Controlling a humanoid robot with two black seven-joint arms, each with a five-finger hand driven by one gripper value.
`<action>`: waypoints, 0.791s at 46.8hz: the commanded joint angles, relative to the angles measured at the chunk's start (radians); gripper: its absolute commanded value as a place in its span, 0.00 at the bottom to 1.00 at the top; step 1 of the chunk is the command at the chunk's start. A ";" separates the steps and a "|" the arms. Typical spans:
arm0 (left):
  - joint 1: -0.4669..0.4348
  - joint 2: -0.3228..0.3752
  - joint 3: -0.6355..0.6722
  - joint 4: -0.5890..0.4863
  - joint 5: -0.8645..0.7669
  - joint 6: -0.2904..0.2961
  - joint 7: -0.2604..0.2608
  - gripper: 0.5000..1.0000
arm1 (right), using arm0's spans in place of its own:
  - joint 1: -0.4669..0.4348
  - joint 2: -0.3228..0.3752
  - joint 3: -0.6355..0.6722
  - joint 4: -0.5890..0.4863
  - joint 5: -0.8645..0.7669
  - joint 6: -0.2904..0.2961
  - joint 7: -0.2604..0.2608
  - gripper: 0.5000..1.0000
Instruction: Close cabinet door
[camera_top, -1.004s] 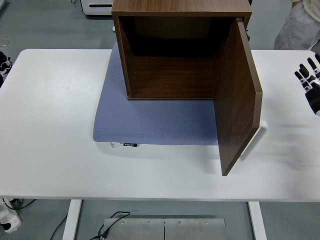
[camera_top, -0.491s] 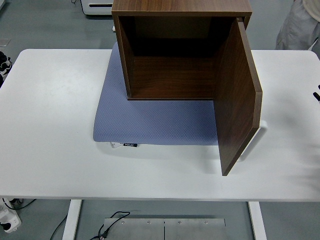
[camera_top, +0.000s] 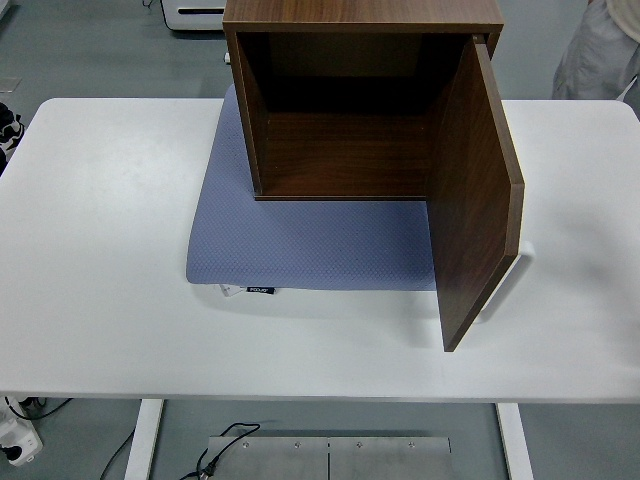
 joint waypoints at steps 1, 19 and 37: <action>0.000 0.000 0.000 0.000 0.000 0.000 0.000 1.00 | -0.030 0.002 0.012 0.023 0.000 0.000 0.002 1.00; 0.000 0.000 0.000 0.000 0.000 0.000 0.000 1.00 | -0.100 0.002 0.040 0.059 0.000 0.000 0.005 1.00; 0.000 0.000 0.000 0.000 0.000 0.000 0.000 1.00 | -0.183 0.002 0.038 0.227 -0.006 0.000 0.003 1.00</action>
